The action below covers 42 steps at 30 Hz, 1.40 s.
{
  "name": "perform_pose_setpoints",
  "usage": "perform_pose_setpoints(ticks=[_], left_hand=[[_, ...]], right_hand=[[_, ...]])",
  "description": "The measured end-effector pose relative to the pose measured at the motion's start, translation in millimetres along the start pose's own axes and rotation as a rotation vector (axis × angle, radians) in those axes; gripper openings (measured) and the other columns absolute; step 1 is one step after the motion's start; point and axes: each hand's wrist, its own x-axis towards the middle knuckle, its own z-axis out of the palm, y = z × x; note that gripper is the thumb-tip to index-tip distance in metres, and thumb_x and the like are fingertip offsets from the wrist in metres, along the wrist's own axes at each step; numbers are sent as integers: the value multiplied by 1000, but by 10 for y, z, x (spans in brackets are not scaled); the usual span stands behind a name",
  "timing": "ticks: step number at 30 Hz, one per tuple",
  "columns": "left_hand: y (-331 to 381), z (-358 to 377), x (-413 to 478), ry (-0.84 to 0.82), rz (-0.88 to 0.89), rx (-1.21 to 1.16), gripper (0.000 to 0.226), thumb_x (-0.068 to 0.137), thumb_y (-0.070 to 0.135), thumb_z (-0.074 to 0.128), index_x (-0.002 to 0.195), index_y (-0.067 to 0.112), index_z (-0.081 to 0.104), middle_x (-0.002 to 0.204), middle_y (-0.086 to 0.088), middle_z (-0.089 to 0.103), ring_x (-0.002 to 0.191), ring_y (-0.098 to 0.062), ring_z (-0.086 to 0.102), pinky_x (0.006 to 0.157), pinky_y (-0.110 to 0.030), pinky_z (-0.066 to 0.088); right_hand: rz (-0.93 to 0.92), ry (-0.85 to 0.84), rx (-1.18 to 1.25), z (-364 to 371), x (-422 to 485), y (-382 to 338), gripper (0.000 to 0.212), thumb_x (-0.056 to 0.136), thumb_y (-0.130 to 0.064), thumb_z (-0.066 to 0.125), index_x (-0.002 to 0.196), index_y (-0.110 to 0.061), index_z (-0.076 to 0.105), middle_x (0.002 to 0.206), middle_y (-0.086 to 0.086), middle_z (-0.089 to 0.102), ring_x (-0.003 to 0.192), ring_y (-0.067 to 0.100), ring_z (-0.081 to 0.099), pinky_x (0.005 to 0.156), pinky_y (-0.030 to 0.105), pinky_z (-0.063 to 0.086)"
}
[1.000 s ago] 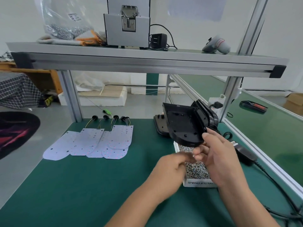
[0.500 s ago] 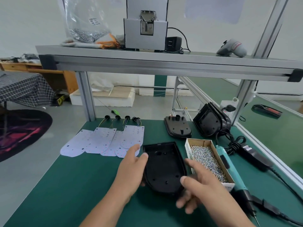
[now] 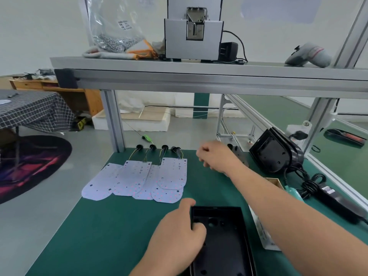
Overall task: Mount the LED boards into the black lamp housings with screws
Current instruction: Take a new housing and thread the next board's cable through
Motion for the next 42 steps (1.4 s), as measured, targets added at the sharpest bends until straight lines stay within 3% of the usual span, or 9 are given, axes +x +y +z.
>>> perform_pose_setpoints(ticks=[5,11,16,20,25,29,32,35,42], left_hand=[[-23,32,68,39,-16,38,37,76,45,38,112,40,45,69,-2,53,70,-14,54,68,-34,47],[-93,72,138,167,-67,-32,19,93,37,49,112,37,50,71,-3,53,69,-11,52,77,-29,53],[-146,95,199,216,-90,-59,15,97,29,48,110,36,51,67,-1,52,67,-10,50,73,-27,50],[-161,55,204,234,-99,-99,16,101,25,46,111,35,54,72,0,56,78,-11,58,78,-27,52],[-131,40,162,274,-103,-162,17,102,22,47,110,31,60,75,0,61,82,-14,62,78,-32,52],[-169,39,159,288,-99,-280,18,101,21,47,100,32,62,67,3,60,70,-12,59,74,-35,53],[-206,43,155,288,-73,-343,20,102,22,46,96,33,62,63,6,58,63,-12,54,75,-44,54],[-268,43,174,332,-36,-347,19,104,26,46,96,33,62,63,7,56,60,-10,49,69,-44,52],[-291,39,209,405,-34,-281,10,104,35,53,100,39,61,82,21,66,68,-6,56,64,-29,46]], right_hand=[[-79,110,-215,477,882,-190,34,93,-5,46,63,-15,34,61,6,32,56,21,29,57,34,23],[4,63,-421,808,1348,-149,31,100,-10,52,70,-12,45,71,5,51,73,29,54,62,32,41],[17,-8,-518,826,1453,-152,25,97,-19,57,74,-15,48,77,4,55,79,31,60,69,33,46],[138,-10,-139,704,1455,-66,24,96,-18,58,77,-4,58,77,15,69,74,38,72,70,42,61],[124,76,418,527,1284,70,19,102,-8,57,89,5,62,86,27,76,66,30,76,60,37,58],[-13,198,645,321,984,53,22,97,3,51,79,-8,57,72,12,74,64,25,66,59,37,54],[-62,259,870,79,766,-50,25,95,8,48,105,-11,61,77,6,72,59,16,58,55,28,50],[-127,290,939,-146,526,-139,28,100,2,52,121,-7,69,68,0,64,51,13,48,50,24,42],[-387,335,694,-580,-264,-232,17,101,-17,64,106,-21,80,60,-5,49,54,15,36,54,31,30]])
